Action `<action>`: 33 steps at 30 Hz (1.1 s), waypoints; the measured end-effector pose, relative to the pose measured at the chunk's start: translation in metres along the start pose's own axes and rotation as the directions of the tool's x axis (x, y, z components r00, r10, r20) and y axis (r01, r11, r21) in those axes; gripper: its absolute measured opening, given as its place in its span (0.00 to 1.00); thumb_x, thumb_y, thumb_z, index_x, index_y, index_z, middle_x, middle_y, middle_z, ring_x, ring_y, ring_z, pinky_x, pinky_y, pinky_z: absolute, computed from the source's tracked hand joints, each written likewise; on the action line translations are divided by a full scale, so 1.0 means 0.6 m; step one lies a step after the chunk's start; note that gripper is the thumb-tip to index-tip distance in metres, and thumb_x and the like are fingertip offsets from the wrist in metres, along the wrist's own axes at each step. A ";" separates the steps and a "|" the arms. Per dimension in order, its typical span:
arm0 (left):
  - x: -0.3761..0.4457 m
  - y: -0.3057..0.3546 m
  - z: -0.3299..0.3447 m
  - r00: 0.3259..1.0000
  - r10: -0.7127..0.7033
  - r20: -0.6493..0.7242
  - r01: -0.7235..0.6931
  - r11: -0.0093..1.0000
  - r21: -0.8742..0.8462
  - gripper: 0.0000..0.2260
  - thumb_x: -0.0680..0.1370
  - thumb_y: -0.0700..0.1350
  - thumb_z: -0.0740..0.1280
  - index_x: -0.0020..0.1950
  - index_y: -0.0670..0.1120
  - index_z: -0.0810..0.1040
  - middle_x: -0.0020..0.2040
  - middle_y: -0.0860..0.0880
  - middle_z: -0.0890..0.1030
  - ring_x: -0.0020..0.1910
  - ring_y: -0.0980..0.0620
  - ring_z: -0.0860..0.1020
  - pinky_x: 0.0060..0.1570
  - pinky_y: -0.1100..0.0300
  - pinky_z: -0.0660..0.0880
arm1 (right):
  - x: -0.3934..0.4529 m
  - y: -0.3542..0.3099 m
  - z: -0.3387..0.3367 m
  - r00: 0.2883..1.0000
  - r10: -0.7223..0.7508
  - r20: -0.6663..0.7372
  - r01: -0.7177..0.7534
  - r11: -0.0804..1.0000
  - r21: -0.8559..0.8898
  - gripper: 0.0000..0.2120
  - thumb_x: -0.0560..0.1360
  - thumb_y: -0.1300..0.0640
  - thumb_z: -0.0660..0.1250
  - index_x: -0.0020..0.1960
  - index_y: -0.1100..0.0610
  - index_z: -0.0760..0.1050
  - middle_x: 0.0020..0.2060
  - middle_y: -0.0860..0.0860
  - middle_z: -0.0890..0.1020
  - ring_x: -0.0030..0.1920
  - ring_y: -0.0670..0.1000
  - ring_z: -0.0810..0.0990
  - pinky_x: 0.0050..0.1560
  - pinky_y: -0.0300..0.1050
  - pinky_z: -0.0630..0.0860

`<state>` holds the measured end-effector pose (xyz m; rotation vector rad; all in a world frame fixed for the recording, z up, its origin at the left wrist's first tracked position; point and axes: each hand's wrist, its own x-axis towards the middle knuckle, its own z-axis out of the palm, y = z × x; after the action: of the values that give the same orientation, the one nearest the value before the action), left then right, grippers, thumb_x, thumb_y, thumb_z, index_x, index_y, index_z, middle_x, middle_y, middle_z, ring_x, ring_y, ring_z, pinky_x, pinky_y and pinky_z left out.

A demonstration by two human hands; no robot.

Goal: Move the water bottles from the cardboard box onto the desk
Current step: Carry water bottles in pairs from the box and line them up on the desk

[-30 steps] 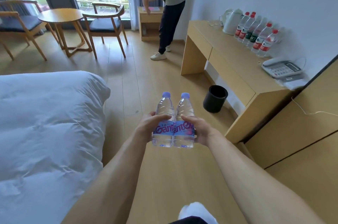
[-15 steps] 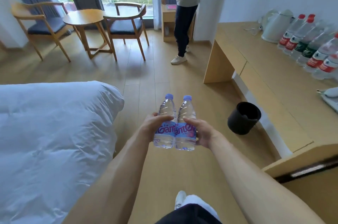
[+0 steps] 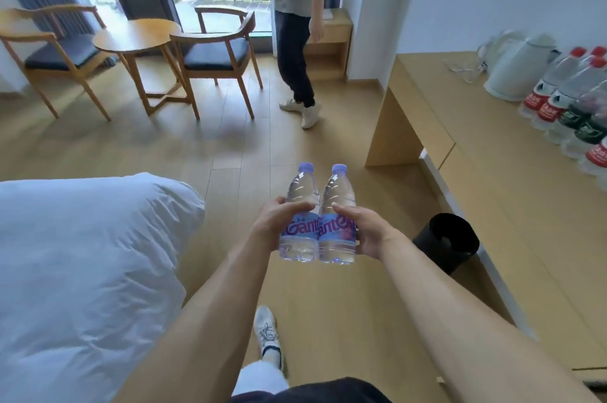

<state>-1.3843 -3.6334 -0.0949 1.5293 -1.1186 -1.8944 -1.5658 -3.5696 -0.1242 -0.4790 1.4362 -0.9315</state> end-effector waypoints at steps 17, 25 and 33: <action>0.478 0.322 0.316 0.874 -0.069 0.480 -0.078 0.957 0.281 0.22 0.71 0.43 0.78 0.61 0.40 0.76 0.47 0.39 0.84 0.37 0.46 0.85 0.34 0.54 0.81 | 0.239 -0.299 -0.265 0.891 -0.065 -0.449 0.190 0.952 0.239 0.23 0.75 0.48 0.73 0.65 0.59 0.75 0.58 0.61 0.83 0.61 0.63 0.81 0.65 0.67 0.74; 0.590 0.415 0.486 0.749 -0.131 0.650 -0.155 0.918 0.364 0.26 0.66 0.46 0.81 0.60 0.42 0.77 0.48 0.41 0.86 0.42 0.44 0.87 0.41 0.47 0.84 | 0.288 -0.366 -0.403 0.790 -0.013 -0.613 0.280 0.897 0.341 0.10 0.76 0.51 0.72 0.52 0.56 0.79 0.39 0.53 0.87 0.37 0.51 0.87 0.36 0.48 0.83; 0.696 0.475 0.638 0.695 -0.128 0.707 -0.208 0.906 0.369 0.31 0.60 0.49 0.80 0.61 0.43 0.76 0.50 0.37 0.85 0.49 0.38 0.85 0.53 0.37 0.81 | 0.379 -0.413 -0.561 0.751 -0.018 -0.660 0.350 0.858 0.375 0.16 0.71 0.46 0.76 0.55 0.52 0.80 0.43 0.53 0.87 0.48 0.55 0.85 0.49 0.59 0.83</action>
<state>-1.9032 -3.9978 -0.0846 0.8792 -2.0033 -2.4136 -1.9780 -3.8069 -0.1159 0.1019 1.6903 -1.6868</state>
